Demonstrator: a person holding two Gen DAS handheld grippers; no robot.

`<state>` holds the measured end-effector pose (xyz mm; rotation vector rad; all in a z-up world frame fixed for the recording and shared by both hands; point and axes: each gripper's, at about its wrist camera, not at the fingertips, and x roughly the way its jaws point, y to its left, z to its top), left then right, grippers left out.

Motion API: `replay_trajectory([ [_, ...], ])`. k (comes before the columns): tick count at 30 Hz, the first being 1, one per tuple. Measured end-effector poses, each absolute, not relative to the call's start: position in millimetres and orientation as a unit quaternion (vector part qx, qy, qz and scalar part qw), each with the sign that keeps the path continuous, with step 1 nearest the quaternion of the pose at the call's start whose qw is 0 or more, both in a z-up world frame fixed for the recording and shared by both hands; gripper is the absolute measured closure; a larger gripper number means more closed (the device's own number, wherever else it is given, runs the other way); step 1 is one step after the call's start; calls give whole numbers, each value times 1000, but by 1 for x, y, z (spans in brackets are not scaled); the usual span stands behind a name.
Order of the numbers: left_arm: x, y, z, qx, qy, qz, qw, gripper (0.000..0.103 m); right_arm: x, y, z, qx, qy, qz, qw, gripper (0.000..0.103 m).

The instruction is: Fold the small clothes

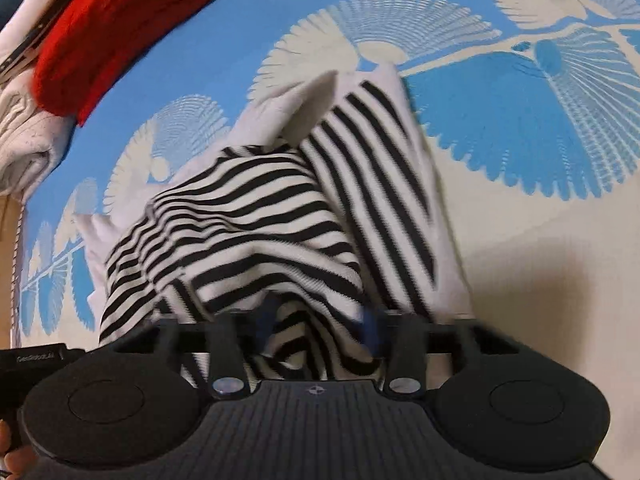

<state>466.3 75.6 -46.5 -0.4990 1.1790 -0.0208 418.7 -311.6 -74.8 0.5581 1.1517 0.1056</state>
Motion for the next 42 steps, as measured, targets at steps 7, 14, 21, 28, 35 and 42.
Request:
replay_trajectory([
  [7, 448, 122, 19, -289, 350, -41, 890, 100, 394, -334, 4, 350, 297, 119, 880, 100],
  [14, 450, 165, -88, -348, 590, 124, 718, 61, 415, -300, -79, 157, 579, 31, 799, 85],
  [21, 449, 134, -42, -299, 527, 50, 794, 56, 416, -310, -47, 204, 495, 42, 844, 45],
  [28, 451, 121, -90, -225, 603, 76, 762, 76, 419, -304, -83, 174, 561, -8, 809, 86],
  [35, 452, 108, -41, -178, 528, 61, 828, 69, 415, -308, -67, 196, 536, -12, 821, 81],
  [42, 455, 101, -33, -191, 480, -17, 856, 71, 402, -291, -20, 125, 407, -15, 905, 65],
])
